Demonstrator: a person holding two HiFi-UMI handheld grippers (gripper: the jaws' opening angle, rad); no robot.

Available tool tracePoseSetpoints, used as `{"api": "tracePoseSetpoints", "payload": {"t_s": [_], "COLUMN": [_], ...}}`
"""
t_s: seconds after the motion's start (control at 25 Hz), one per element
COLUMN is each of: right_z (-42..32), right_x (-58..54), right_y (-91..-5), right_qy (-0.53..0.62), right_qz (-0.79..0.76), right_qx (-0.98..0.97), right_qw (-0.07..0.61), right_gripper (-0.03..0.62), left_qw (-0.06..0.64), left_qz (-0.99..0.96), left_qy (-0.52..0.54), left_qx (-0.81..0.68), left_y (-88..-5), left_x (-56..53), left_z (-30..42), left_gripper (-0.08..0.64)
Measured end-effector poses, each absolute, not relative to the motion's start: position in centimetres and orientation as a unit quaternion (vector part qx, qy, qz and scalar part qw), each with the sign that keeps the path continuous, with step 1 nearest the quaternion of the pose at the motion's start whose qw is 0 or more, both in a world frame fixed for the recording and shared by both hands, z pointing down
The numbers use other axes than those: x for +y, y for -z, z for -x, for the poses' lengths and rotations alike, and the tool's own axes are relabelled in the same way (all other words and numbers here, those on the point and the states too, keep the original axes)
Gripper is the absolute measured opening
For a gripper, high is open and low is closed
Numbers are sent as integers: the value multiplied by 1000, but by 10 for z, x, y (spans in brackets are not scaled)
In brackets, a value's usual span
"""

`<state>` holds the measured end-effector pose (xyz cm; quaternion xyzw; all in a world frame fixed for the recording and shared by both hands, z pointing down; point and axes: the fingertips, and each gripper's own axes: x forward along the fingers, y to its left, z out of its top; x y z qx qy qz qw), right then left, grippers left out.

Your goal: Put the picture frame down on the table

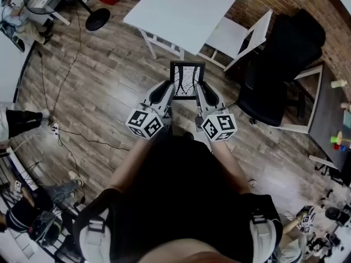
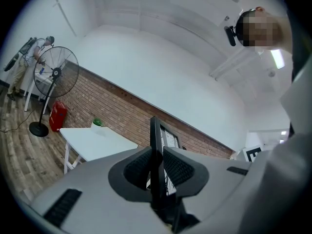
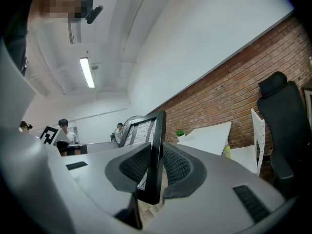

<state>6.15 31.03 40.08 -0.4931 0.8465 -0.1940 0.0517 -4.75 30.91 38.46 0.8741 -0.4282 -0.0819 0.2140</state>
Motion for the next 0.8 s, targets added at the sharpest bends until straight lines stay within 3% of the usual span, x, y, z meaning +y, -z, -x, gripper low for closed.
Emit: {"api": "tracePoseSetpoints", "payload": {"t_s": [0.8], "right_z": [-25], "right_x": [236], "right_y": [-398], "right_qy": [188], "right_qz": [522], "right_qx": [830], "right_qw": [60], "right_gripper": [71], "left_qw": [221], "left_qz": [-887], "left_qy": [78], "left_qx": [-397], "left_y": [-386], "left_x": [228], "left_z": [84], "left_gripper": [75]}}
